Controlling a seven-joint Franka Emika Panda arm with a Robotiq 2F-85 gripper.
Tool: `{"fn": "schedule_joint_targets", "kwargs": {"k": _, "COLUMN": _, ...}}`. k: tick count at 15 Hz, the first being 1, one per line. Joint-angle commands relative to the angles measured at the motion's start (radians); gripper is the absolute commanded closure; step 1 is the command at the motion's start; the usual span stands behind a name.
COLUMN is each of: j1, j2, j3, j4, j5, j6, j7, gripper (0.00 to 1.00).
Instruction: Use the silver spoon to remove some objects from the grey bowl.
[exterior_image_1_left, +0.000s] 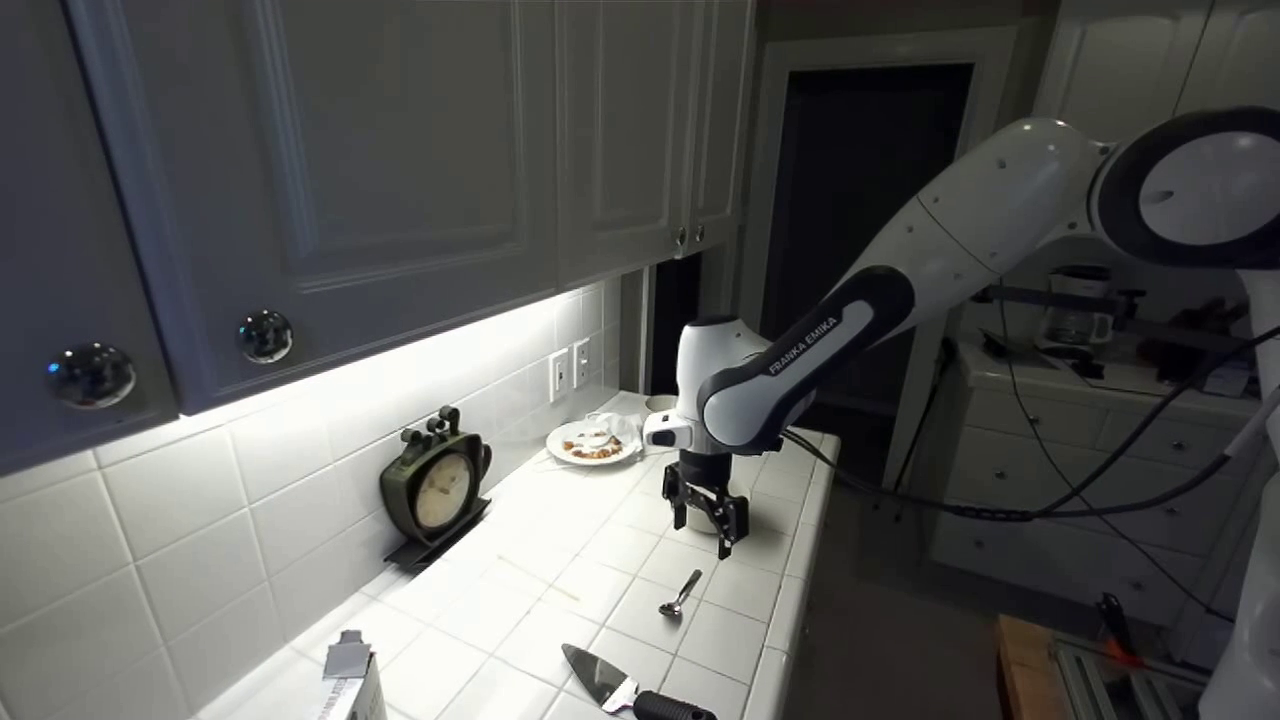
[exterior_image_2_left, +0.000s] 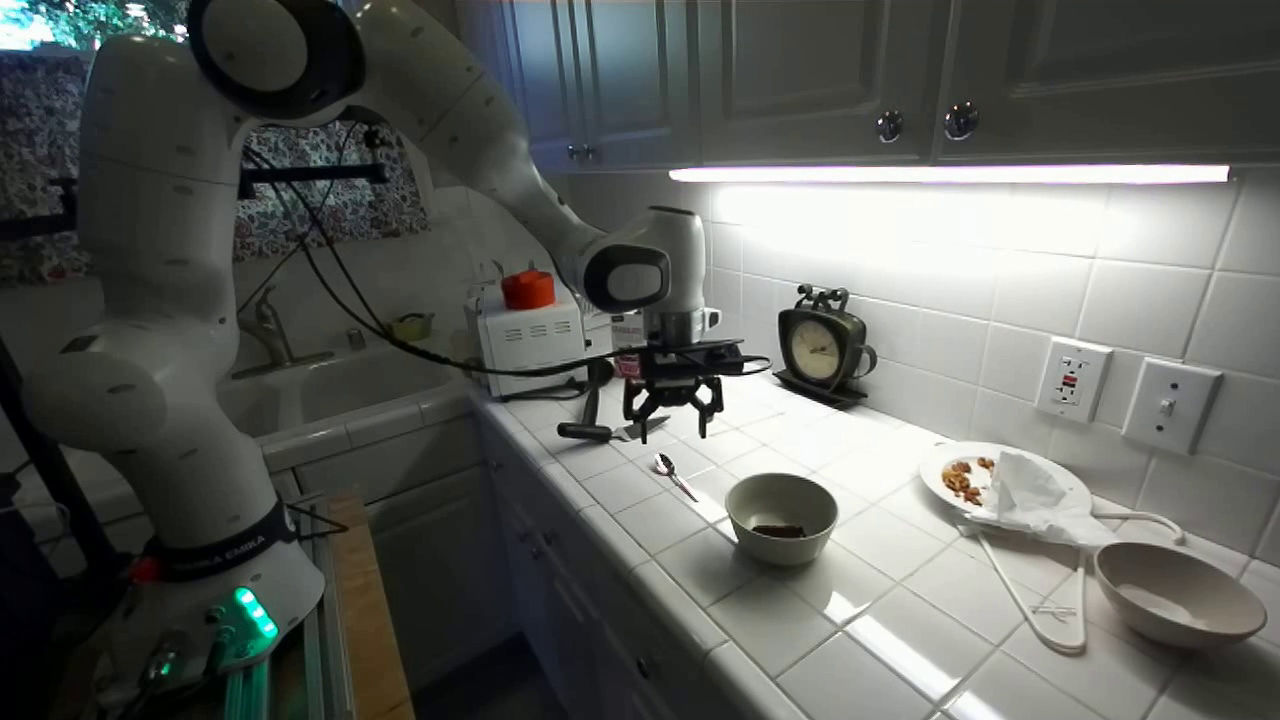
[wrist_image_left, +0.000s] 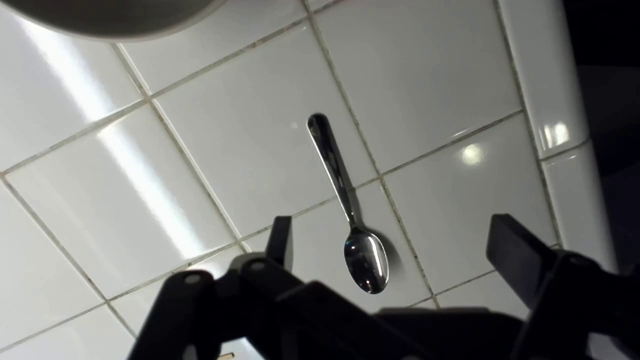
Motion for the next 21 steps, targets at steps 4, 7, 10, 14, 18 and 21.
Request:
{"fn": "schedule_joint_targets", "kwargs": {"k": 4, "j1": 0.002, "j2": 0.066, "j3": 0.02, "j4": -0.006, "j5": -0.056, "j6": 0.047, "j7": -0.169, "gripper": 0.0}}
{"fn": "schedule_joint_targets", "kwargs": {"k": 7, "j1": -0.01, "j2": 0.096, "j3": 0.039, "j4": -0.008, "j5": -0.042, "j6": 0.092, "j7": -0.248, "gripper": 0.0}}
{"fn": "schedule_joint_targets", "kwargs": {"k": 10, "j1": -0.008, "j2": 0.132, "j3": 0.034, "j4": 0.009, "j5": -0.066, "j6": 0.122, "j7": -0.308, "gripper": 0.0}}
{"fn": "schedule_joint_targets", "kwargs": {"k": 14, "j1": -0.023, "j2": 0.162, "j3": 0.042, "j4": 0.018, "j5": -0.059, "j6": 0.158, "j7": -0.388, "gripper": 0.0}}
{"fn": "schedule_joint_targets", "kwargs": {"k": 18, "j1": -0.037, "j2": 0.178, "j3": 0.058, "j4": 0.022, "j5": -0.04, "j6": 0.184, "j7": -0.438, "gripper": 0.26}}
{"fn": "schedule_joint_targets", "kwargs": {"k": 21, "j1": -0.044, "j2": 0.183, "j3": 0.07, "j4": 0.024, "j5": -0.031, "j6": 0.194, "j7": -0.455, "gripper": 0.48}}
